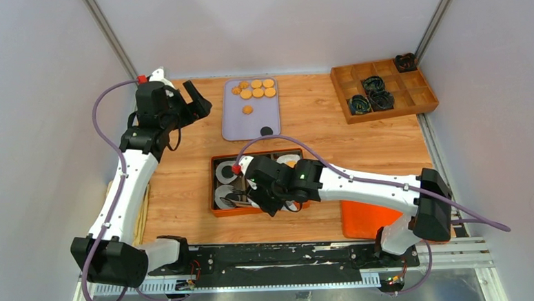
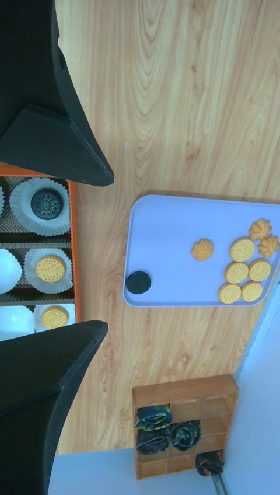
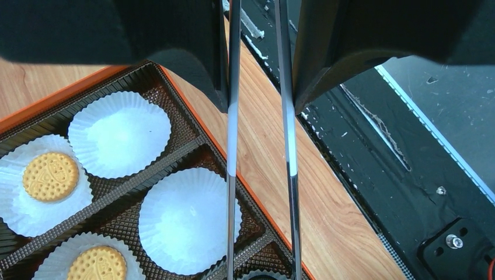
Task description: Pack the cookies
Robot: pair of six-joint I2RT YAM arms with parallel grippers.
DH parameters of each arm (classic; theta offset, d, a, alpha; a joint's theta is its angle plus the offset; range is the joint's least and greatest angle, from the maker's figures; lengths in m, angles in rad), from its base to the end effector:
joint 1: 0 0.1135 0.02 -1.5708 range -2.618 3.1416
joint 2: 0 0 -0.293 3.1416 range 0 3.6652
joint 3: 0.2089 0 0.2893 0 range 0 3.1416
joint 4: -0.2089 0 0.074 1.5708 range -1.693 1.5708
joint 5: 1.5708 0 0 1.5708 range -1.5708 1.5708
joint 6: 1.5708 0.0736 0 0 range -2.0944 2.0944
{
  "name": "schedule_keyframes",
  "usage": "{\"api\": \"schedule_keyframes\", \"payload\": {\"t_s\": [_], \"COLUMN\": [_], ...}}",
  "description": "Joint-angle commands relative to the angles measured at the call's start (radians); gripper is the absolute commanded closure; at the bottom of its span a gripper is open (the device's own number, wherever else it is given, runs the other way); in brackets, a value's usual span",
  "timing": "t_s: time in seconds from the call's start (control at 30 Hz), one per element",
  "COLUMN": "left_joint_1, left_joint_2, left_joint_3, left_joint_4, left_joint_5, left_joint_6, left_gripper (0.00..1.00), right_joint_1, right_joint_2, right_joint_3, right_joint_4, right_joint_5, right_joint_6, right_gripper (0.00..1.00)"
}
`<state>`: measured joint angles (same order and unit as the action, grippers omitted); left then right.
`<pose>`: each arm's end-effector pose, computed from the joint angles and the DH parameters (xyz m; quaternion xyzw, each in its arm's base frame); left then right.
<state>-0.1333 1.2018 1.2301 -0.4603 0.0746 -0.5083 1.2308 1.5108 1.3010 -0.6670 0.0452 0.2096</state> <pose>0.3257 -0.0492 0.3930 -0.1371 0.8306 -0.1997 0.5014 0.1319 0.3629 0.2923 -0.4527 0.8240 0.2083 0.2696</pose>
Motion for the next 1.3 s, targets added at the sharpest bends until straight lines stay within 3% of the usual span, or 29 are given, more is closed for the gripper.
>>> {"api": "schedule_keyframes", "payload": {"t_s": [0.0,0.07,0.27,0.6,0.73,0.97,1.27], "left_joint_1": [-0.003,-0.003,-0.003,-0.002,-0.003,-0.003,-0.003], "left_joint_2": [-0.020,-0.020,-0.020,-0.019,-0.021,-0.022,-0.008], "left_joint_3": [-0.009,-0.010,-0.013,-0.018,-0.015,-0.009,-0.010], "left_joint_4": [0.000,0.001,0.007,0.016,0.020,0.028,0.030], "left_joint_5": [0.002,-0.001,0.009,0.029,0.030,0.037,0.029], "left_joint_6": [0.005,0.006,0.011,0.019,0.020,0.010,0.014], "left_gripper": [0.06,0.06,0.06,0.06,0.06,0.06,0.06], "right_joint_1": [0.013,0.013,0.013,0.013,0.012,-0.011,-0.236], "right_joint_2": [0.027,0.038,0.052,0.061,0.040,0.007,0.094], "right_joint_3": [0.058,0.071,0.105,0.109,0.120,0.166,0.231], "right_joint_4": [-0.008,-0.008,-0.006,-0.012,-0.013,-0.010,0.043], "right_joint_5": [0.017,0.025,0.048,0.078,0.136,0.389,0.391], "right_joint_6": [0.008,0.010,0.003,0.005,0.007,-0.054,-0.073], "right_gripper": [0.66,0.62,0.60,0.42,0.45,0.52,0.51]}}
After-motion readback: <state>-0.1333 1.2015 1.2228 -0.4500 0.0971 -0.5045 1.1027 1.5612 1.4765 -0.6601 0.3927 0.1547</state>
